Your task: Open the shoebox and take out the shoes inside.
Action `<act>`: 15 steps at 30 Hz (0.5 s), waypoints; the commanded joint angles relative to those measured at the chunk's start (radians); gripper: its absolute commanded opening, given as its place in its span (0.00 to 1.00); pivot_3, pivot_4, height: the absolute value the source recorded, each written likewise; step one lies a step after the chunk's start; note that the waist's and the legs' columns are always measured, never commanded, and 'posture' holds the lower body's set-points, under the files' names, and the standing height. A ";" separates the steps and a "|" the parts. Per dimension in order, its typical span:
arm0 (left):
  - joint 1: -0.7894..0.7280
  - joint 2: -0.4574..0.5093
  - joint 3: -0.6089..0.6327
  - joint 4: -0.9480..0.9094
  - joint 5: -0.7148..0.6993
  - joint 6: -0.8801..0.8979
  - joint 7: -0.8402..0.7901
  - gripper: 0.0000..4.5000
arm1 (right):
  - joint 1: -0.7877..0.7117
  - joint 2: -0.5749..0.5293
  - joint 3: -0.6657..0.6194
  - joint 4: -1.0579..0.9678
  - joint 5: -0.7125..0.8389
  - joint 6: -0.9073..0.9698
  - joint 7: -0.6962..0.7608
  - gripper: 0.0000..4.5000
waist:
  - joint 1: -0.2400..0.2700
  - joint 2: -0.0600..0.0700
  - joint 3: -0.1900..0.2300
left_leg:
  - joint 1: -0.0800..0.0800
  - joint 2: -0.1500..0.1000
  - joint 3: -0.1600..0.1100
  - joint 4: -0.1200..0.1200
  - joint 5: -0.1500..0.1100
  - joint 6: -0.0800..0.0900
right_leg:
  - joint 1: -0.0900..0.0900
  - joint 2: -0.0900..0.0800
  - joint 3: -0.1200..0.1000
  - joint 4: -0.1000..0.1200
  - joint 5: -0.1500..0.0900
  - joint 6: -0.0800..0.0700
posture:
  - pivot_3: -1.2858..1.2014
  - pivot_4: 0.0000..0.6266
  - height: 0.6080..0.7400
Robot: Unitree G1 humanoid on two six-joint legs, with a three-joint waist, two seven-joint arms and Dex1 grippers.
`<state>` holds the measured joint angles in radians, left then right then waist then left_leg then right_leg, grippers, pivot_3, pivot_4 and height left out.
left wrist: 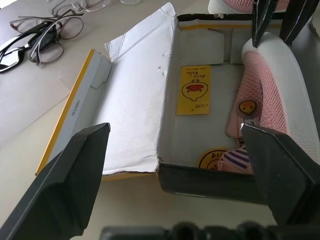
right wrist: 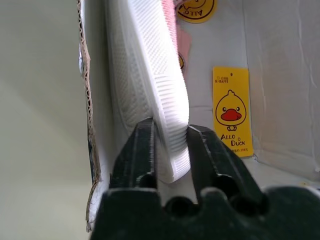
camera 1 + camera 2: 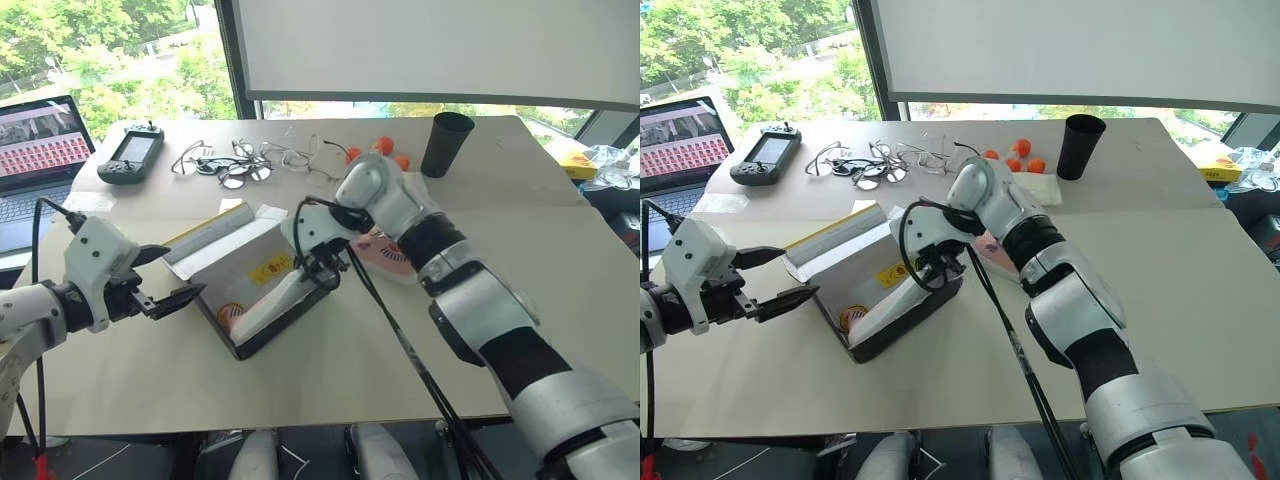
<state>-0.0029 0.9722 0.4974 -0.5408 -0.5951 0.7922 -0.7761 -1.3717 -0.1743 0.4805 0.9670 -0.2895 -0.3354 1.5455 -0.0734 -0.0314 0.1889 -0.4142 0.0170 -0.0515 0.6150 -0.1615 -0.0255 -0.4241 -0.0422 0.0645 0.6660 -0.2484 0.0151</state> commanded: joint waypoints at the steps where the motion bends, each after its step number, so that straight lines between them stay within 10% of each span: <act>1: -0.015 0.009 0.028 -0.023 -0.009 -0.003 0.007 1.00 | 0.014 0.010 0.000 -0.062 0.011 -0.136 -0.059 0.03 | 0.000 0.000 0.000 | 0.000 0.000 0.000 0.000 0.000 0.000 | 0.000 0.000 0.000 0.000 0.000 0.000 | 0.52 0.24 0.88; 15: -0.109 0.008 -0.061 0.040 0.001 -0.025 -0.002 1.00 | -0.038 -0.124 -0.016 -0.321 -0.087 -0.581 -0.443 0.03 | 0.008 0.000 0.000 | 0.000 0.000 0.000 0.000 0.000 0.000 | 0.000 -0.001 0.000 0.000 0.000 0.000 | 0.52 0.24 0.88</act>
<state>-0.0939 0.9721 0.4343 -0.5016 -0.5947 0.7856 -0.7761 -1.3627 -0.2758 0.4996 0.6819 -0.3960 -0.9121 1.1429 -0.0658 -0.0319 0.1887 -0.4145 0.0166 -0.0517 0.6150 -0.1613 -0.0259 -0.4240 -0.0427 0.0645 0.6660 -0.2483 0.0150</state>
